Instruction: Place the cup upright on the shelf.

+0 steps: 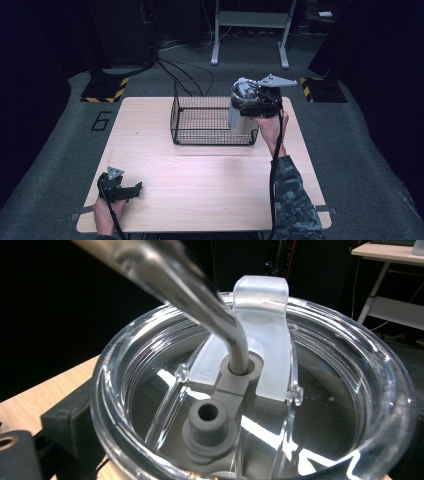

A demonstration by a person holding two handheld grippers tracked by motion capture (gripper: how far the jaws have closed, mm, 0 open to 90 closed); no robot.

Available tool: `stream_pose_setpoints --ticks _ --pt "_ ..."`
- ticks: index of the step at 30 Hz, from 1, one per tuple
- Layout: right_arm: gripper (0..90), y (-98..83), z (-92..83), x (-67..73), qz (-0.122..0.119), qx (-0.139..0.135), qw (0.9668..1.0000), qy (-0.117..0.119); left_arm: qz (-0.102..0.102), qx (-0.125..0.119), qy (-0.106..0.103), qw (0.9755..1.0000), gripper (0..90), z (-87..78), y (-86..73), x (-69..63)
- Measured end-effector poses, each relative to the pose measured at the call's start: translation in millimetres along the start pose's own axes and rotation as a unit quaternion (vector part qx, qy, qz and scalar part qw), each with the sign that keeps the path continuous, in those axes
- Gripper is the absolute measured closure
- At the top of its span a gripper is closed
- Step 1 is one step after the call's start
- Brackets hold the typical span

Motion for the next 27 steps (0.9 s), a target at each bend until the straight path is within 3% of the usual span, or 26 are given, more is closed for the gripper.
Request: stream_pose_setpoints --ticks 27 --pt "3.3 -1.2 59.5 -21.4 0.02 0.027 0.9992 -0.022 0.0 -0.003 0.002 1.0 0.4 0.4 0.1 0.1"
Point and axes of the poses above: each handheld gripper's, and its own axes: z roughly forward along the jaws, y roughly out of its top, x roughly to its left, the point moved 6 cm from there along z, roughly forward along the jaws, and after that the axes turned 5 degrees about -y, right-handed, at the moved point
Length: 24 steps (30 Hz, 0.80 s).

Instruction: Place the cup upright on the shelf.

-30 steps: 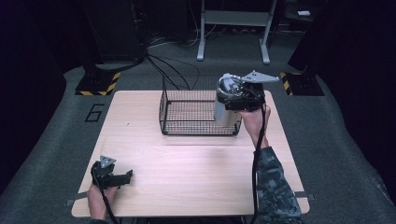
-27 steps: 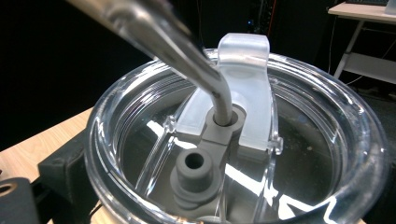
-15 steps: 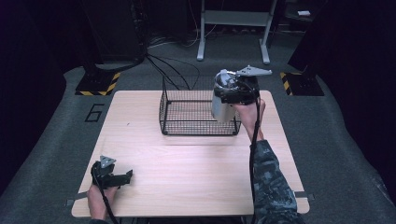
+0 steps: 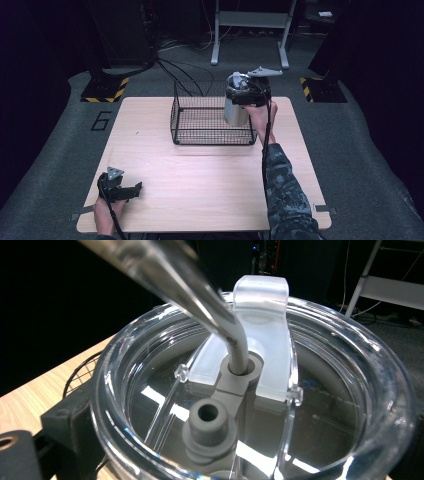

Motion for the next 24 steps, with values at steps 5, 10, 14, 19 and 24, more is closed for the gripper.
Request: stream_pose_setpoints --ticks 5,10,14,19,24 --pt "3.3 -0.7 12.4 -0.8 0.003 0.005 1.0 -0.002 -0.003 -0.003 0.001 1.0 0.4 0.5 0.2 -0.3" --pt "3.3 -2.5 26.5 -1.4 0.007 0.013 0.9999 -0.007 0.001 0.001 0.0 1.0 0.4 -0.1 -0.1 0.1" --pt "3.3 -4.6 37.2 -0.6 0.006 0.017 0.9998 -0.006 0.001 0.0 0.0 1.0 0.4 -0.1 -0.1 0.0" --pt "3.3 -6.9 50.3 2.5 0.01 0.026 0.9996 -0.008 0.002 0.001 0.0 1.0 0.4 -0.2 -0.1 0.3" --pt "3.3 -9.9 63.7 4.5 0.014 0.033 0.9993 -0.006 -0.001 0.003 -0.002 1.0 0.4 -0.3 -0.5 -0.4"
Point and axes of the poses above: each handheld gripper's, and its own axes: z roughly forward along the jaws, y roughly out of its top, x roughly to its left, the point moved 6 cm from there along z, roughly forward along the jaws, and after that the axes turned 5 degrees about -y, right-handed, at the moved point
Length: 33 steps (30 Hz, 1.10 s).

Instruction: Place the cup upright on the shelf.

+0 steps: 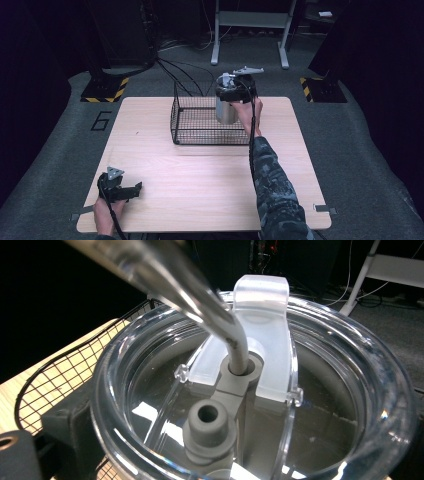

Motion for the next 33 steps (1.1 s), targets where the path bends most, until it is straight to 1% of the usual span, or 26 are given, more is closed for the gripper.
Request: stream_pose_setpoints --ticks 1,2,3,4,8,10,12,13,15,16,20,21,22,25,26,27,28,29,30,31,32,33 --pt "3.3 -1.0 2.4 0.7 0.004 0.003 1.0 -0.001 -0.003 -0.003 0.0 1.0 0.4 0.4 0.3 -0.4" --pt "3.3 -1.4 4.5 0.3 -0.001 0.001 1.0 -0.001 0.0 0.0 0.0 1.0 0.4 0.0 0.0 0.0" --pt "3.3 -2.5 6.8 0.0 -0.003 0.002 1.0 0.001 -0.006 -0.006 0.0 1.0 0.4 0.7 0.5 -0.7" --pt "3.3 -4.2 9.3 0.4 0.0 0.008 1.0 0.0 0.0 0.0 0.0 1.0 0.4 0.0 0.0 0.0" --pt "3.3 -8.2 17.1 0.7 0.002 0.014 0.9999 0.0 -0.002 -0.003 0.0 1.0 0.4 0.3 0.2 -0.3" --pt "3.3 -10.6 20.5 1.6 0.007 0.02 0.9998 0.0 0.0 -0.001 0.0 1.0 0.4 0.1 0.0 -0.1" --pt "3.3 -12.5 24.5 1.3 0.002 0.023 0.9997 0.0 0.005 0.001 0.002 1.0 0.4 -0.2 0.2 0.9" --pt "3.3 -13.8 26.5 1.5 0.004 0.026 0.9997 -0.001 0.005 0.001 0.002 1.0 0.4 -0.2 0.2 0.9" --pt "3.3 -15.9 29.6 1.8 0.006 0.03 0.9995 -0.001 0.002 -0.002 0.002 1.0 0.4 0.2 0.4 0.5" --pt "3.3 -16.5 31.1 1.6 0.005 0.029 0.9996 0.0 0.005 0.001 0.002 1.0 0.4 -0.2 0.2 0.9" --pt "3.3 -21.5 37.5 2.1 0.011 0.036 0.9993 0.0 0.005 0.0 0.002 1.0 0.4 -0.2 0.2 0.8" --pt "3.3 -22.5 38.5 2.3 0.013 0.039 0.9992 0.0 0.002 -0.003 0.002 1.0 0.4 0.2 0.4 0.4" --pt "3.3 -23.7 40.2 2.0 0.012 0.039 0.9992 0.0 0.006 0.001 0.002 1.0 0.4 -0.2 0.2 0.9" --pt "3.3 -27.6 44.7 1.5 0.012 0.045 0.9989 0.0 0.005 0.0 0.002 1.0 0.4 -0.2 0.2 0.8" --pt "3.3 -29.4 45.6 1.7 0.017 0.048 0.9987 0.0 0.005 0.001 0.002 1.0 0.4 -0.2 0.2 0.8" --pt "3.3 -30.5 47.3 0.9 0.015 0.048 0.9987 -0.001 0.005 0.0 0.002 1.0 0.4 -0.2 0.2 0.8" --pt "3.3 -32.0 48.3 1.0 0.019 0.05 0.9986 -0.001 0.002 -0.003 0.002 1.0 0.4 0.2 0.4 0.3" --pt "3.3 -33.4 49.2 1.0 0.02 0.053 0.9984 -0.001 0.005 0.001 0.002 1.0 0.4 -0.2 0.2 0.8" --pt "3.3 -34.4 50.4 0.3 0.015 0.053 0.9985 -0.002 0.005 0.0 0.002 1.0 0.4 -0.2 0.2 0.8" --pt "3.3 -35.7 51.3 0.9 0.019 0.056 0.9982 -0.002 0.005 0.0 0.002 1.0 0.4 -0.2 0.2 0.8" --pt "3.3 -36.8 52.7 0.3 0.016 0.057 0.9982 -0.003 0.005 0.0 0.002 1.0 0.4 -0.2 0.2 0.8" --pt "3.3 -37.7 53.3 0.8 0.019 0.059 0.9981 -0.003 0.005 0.0 0.002 1.0 0.4 -0.2 0.2 0.8"
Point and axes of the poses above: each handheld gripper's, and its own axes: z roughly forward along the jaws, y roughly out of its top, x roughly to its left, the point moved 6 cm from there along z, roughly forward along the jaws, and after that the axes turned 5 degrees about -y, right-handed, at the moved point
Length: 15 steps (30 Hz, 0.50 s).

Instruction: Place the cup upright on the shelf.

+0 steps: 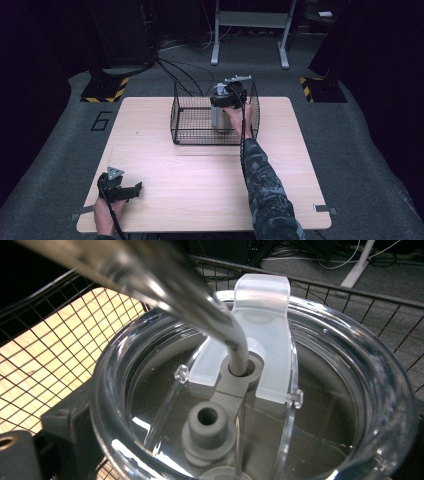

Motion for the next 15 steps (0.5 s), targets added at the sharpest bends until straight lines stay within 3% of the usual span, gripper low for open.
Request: stream_pose_setpoints --ticks 15 --pt "3.2 -8.2 10.2 1.5 -0.001 0.017 0.9998 -0.003 0.0 -0.001 0.0 1.0 0.5 0.0 0.0 -0.2"
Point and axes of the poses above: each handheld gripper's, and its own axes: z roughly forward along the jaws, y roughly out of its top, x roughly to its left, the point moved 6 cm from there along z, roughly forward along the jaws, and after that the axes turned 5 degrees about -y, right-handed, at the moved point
